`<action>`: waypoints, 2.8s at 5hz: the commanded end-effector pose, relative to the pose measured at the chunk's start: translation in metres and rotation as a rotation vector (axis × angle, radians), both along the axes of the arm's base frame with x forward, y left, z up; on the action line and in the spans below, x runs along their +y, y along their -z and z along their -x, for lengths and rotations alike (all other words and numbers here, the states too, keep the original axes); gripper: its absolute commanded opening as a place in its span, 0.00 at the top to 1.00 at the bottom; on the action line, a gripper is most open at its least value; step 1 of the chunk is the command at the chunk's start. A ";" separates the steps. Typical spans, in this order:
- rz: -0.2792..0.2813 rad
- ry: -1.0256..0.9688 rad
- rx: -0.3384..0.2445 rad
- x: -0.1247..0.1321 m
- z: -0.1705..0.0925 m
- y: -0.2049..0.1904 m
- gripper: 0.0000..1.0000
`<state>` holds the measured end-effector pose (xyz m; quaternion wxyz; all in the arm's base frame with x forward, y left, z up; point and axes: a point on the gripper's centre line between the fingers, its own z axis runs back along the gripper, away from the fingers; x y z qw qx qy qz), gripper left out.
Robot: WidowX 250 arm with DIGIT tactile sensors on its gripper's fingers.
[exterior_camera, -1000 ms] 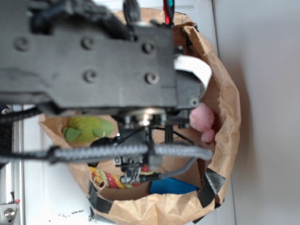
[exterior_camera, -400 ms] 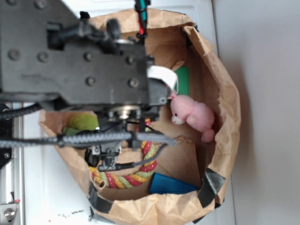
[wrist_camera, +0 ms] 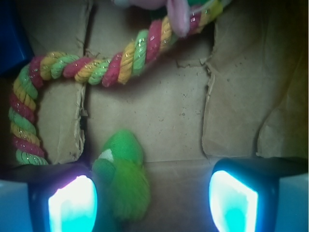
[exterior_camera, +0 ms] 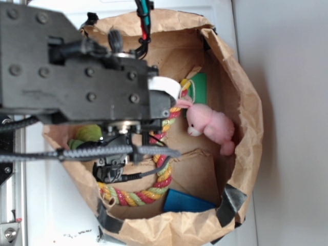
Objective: Grab the green animal.
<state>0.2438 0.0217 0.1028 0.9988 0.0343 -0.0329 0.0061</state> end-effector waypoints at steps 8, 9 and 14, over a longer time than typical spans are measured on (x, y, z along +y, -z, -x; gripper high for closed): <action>0.009 0.002 0.025 -0.010 -0.031 0.023 0.00; 0.021 0.042 0.021 -0.016 -0.020 0.019 0.00; 0.031 0.104 0.030 -0.029 0.007 0.019 0.00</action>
